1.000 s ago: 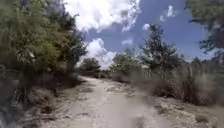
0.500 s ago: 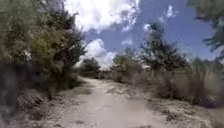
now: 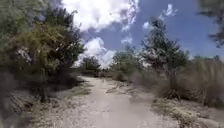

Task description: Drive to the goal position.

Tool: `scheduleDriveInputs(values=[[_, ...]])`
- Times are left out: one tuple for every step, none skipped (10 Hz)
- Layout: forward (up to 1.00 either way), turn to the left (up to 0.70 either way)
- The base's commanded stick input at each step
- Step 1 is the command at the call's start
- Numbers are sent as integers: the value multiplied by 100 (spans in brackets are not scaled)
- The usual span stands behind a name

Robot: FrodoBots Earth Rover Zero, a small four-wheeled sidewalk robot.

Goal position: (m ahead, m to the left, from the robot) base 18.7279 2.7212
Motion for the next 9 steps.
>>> scheduleDriveInputs(values=[[45, 27], [45, 27], [45, 0], [45, 0], [45, 0], [45, 0], [45, 0], [45, 0], [45, 0]])
